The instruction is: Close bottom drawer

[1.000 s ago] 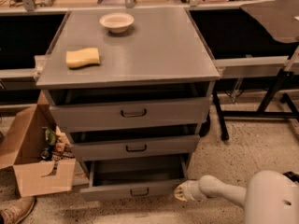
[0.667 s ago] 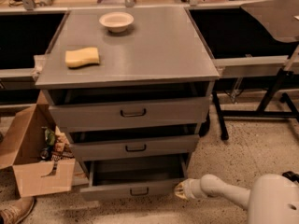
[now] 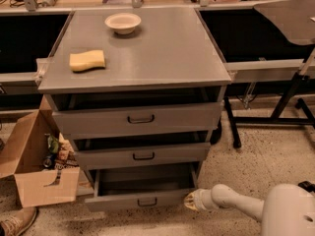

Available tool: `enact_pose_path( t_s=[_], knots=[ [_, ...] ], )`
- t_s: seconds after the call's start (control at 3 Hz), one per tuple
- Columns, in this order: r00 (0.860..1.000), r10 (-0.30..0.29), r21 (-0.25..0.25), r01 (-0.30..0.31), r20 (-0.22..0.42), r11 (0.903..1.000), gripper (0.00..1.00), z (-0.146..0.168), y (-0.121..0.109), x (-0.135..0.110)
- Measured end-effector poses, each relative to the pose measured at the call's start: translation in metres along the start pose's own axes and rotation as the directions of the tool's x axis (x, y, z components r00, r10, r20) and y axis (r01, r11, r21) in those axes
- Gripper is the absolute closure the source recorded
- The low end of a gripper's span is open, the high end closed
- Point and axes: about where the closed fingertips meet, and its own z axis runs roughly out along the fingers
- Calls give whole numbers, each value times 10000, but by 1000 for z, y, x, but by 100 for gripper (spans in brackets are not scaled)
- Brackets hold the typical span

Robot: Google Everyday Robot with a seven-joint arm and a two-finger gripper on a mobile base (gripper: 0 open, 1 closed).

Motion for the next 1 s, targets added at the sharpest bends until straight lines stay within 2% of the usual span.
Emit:
enact_pose_path(
  t_s=[0.33,0.67,1.0],
  knots=[
    [10000,0,0,0,0,10000,29,0,0,0],
    [10000,0,-2,0,2,10000,0,0,0,0],
    [10000,-1,147,1,-8,9999,3,-1,-3,0]
  ],
)
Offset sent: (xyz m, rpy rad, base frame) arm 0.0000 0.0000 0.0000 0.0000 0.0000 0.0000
